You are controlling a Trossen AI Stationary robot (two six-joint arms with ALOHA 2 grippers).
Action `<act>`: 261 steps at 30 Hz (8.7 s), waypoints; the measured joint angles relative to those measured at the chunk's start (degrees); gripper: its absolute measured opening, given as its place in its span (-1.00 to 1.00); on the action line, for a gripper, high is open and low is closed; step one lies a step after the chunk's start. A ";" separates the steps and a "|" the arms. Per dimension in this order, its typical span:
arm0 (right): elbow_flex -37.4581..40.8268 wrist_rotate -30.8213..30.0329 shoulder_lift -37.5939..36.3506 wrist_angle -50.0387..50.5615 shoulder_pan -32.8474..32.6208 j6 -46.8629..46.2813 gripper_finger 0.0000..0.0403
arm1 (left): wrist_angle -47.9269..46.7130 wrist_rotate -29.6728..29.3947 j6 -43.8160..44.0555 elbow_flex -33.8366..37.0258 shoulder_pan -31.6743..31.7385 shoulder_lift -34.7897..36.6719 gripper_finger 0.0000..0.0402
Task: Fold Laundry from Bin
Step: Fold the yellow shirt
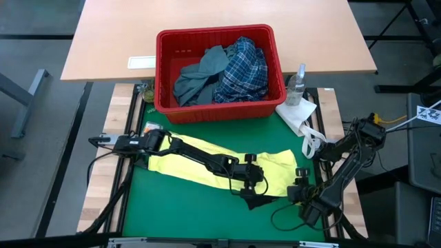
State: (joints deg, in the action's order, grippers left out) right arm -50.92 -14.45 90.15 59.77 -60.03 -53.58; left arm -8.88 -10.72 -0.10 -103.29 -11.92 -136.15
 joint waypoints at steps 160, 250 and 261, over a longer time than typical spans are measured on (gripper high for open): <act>-17.84 1.50 4.18 18.17 18.01 36.08 -0.33 | -51.57 -7.20 74.10 42.70 -0.11 61.85 -0.92; -17.84 -12.97 -3.80 -1.34 25.36 47.19 -0.33 | 15.32 -9.36 43.43 43.67 5.95 27.91 -0.29; -17.84 -15.46 -3.75 -6.85 26.80 49.42 -0.33 | 39.66 -6.10 42.66 43.61 8.17 23.82 -0.29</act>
State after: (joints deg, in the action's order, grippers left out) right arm -68.75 -29.91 86.40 52.92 -33.23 -4.16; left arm 30.78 -16.83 42.56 -59.68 -3.75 -112.33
